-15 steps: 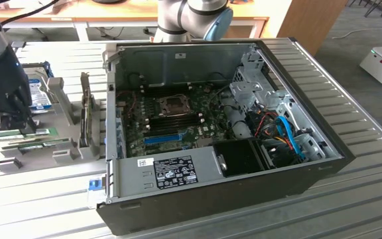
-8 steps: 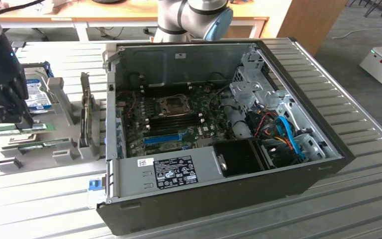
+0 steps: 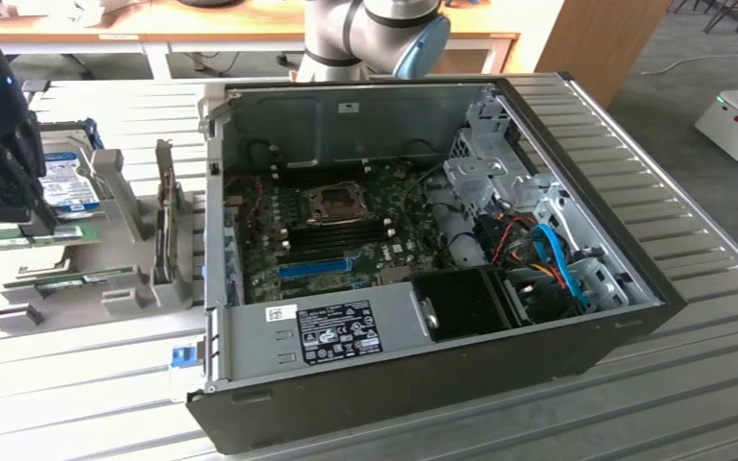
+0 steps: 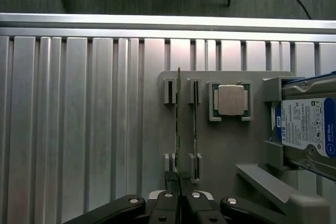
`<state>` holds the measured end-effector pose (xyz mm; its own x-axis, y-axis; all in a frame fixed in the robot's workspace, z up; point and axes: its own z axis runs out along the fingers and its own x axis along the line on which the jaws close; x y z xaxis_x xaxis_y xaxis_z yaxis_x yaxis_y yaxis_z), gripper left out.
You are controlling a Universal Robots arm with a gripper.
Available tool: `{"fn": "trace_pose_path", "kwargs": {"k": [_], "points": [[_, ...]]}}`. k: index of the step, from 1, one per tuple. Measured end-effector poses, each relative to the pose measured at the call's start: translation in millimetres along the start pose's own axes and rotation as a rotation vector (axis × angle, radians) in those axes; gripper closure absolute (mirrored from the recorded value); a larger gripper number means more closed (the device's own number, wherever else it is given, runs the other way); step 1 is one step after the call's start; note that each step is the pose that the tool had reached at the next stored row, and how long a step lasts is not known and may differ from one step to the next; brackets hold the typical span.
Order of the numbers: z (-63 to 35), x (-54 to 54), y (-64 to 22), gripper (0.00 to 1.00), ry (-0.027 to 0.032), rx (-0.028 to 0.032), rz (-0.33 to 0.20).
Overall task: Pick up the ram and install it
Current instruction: 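Pick up the ram and move it above insertion slot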
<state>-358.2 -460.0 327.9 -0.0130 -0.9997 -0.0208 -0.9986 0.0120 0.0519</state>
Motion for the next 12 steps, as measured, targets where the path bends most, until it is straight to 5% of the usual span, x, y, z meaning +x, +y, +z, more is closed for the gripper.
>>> {"fn": "trace_pose_path", "kwargs": {"k": [12], "points": [[-27.4, -0.6, 0.8, 0.88, 0.0011, -0.0002, 0.003]]}}
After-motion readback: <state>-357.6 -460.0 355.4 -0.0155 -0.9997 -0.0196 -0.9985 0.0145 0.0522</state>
